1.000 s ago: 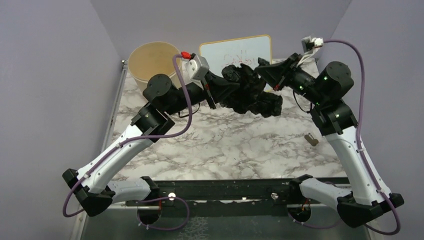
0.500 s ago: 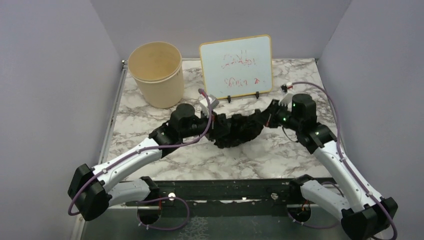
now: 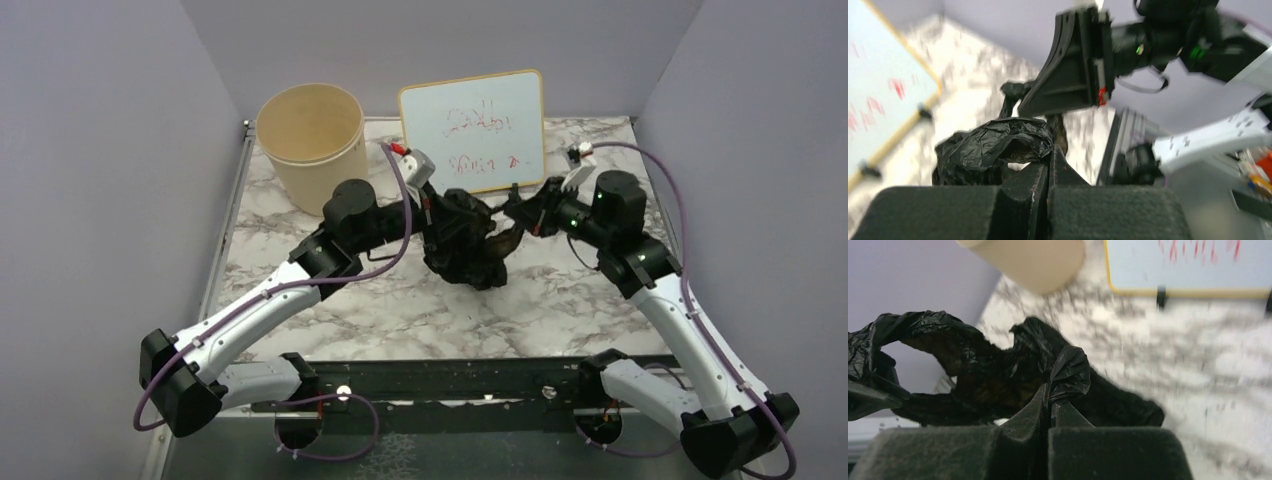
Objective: Put the trash bags into the trash bin
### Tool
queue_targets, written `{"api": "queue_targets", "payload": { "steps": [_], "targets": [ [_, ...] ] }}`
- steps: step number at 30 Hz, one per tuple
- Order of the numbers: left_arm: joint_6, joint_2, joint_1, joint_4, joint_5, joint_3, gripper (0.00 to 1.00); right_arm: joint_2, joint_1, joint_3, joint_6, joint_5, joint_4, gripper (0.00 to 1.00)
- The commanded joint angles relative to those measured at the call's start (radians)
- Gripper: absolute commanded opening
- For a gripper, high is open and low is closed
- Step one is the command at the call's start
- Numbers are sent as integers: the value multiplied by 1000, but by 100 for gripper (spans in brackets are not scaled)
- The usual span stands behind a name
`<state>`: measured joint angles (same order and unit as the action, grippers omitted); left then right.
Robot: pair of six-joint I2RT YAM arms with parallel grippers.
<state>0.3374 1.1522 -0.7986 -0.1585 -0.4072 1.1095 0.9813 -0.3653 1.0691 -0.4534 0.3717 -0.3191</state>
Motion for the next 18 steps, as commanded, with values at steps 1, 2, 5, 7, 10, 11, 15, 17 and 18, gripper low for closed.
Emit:
{"api": "queue_targets", "payload": {
  "steps": [1,2,5,7,10,11,15,17,18],
  "targets": [
    [94,-67,-1,19,-40,-228,0,-47,1,-209,-61,66,-53,1],
    [105,-90,-1,26,-32,-270,0,-69,2,-244,-77,67,-50,1],
    [133,-125,0,84,27,-350,0,-140,2,-331,-107,31,-8,1],
    [122,-104,-1,115,25,-332,0,-134,2,-340,-112,-10,22,1],
    [68,8,5,276,172,-120,0,-14,2,-199,-64,-24,92,1],
    [57,65,14,332,239,4,0,57,1,-110,-47,-41,109,1],
    [-43,299,82,425,76,631,0,391,2,622,73,50,-116,1],
    [-89,334,67,396,-43,830,0,454,-1,867,98,102,-174,1],
    [-101,320,58,390,-66,847,0,432,0,877,124,112,-150,1]
  ]
}}
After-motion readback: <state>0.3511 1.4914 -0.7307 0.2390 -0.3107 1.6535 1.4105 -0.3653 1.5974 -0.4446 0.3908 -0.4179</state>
